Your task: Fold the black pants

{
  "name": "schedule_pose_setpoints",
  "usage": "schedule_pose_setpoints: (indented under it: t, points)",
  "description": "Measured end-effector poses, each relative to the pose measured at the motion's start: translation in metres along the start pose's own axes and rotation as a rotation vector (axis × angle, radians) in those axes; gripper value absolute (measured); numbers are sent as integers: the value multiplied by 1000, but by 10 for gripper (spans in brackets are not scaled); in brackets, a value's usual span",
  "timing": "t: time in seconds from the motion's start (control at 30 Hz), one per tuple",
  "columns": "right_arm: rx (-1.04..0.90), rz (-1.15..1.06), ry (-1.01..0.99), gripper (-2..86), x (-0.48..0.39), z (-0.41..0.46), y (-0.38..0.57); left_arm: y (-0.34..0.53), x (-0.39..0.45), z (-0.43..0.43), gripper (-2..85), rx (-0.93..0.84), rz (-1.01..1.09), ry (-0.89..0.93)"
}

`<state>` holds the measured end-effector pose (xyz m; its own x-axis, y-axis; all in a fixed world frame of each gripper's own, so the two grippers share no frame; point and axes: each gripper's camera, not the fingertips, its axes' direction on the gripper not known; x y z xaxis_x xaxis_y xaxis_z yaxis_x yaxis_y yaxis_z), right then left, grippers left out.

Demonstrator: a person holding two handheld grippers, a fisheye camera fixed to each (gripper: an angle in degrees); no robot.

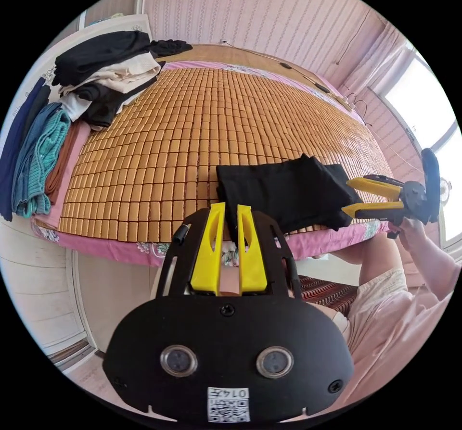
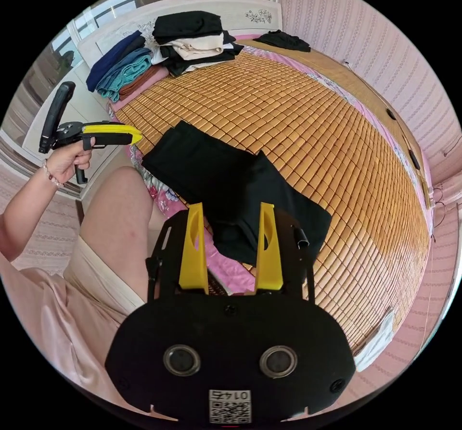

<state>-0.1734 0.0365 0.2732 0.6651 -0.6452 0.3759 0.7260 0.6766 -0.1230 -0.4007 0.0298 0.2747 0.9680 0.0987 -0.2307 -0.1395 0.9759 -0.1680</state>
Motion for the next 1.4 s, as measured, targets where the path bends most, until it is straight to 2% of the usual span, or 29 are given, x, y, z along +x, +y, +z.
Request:
schedule_pose_setpoints:
  t: [0.1,0.17,0.27,0.53,0.67,0.73,0.9,1.0,1.1,1.17,1.23,1.3,1.4]
  points:
    - [-84,-109,134,158,-23,35,-15,-16,-6,26,58,-70,-76,68]
    - [-176,-58,223,132,-18,61,-14,-24,-5,37,58,-111,-86,94]
    - [-175,-12,183,54,-2,64,-4,-34,-1,31,57,-80,-50,59]
    - [173,224,-239,19,76,-51,73,-70,9,46,55,-83,23,28]
    - [246,289,-215,15,102,-78,119,-84,27,84,77,-219,57,-34]
    - [317,378,-260,13,130,-95,157,-83,33,88,73,-218,111,-81]
    - [505,556,-221,11,201,-145,228,-79,50,85,14,-247,272,-155]
    - [664,622,-171,10,240,-186,268,-79,50,49,-3,-127,286,-181]
    - [756,673,-51,10,266,-219,311,-72,23,-24,-5,103,207,-47]
    - [752,699,2,9,277,-223,339,-46,0,-78,-2,281,197,0]
    - [687,739,101,8,281,-208,377,-17,-20,-100,5,370,187,57]
    - [614,792,140,6,282,-179,406,10,-43,-95,17,344,122,89]
    - [412,1014,40,9,293,-111,449,54,-75,-52,35,199,-13,21]
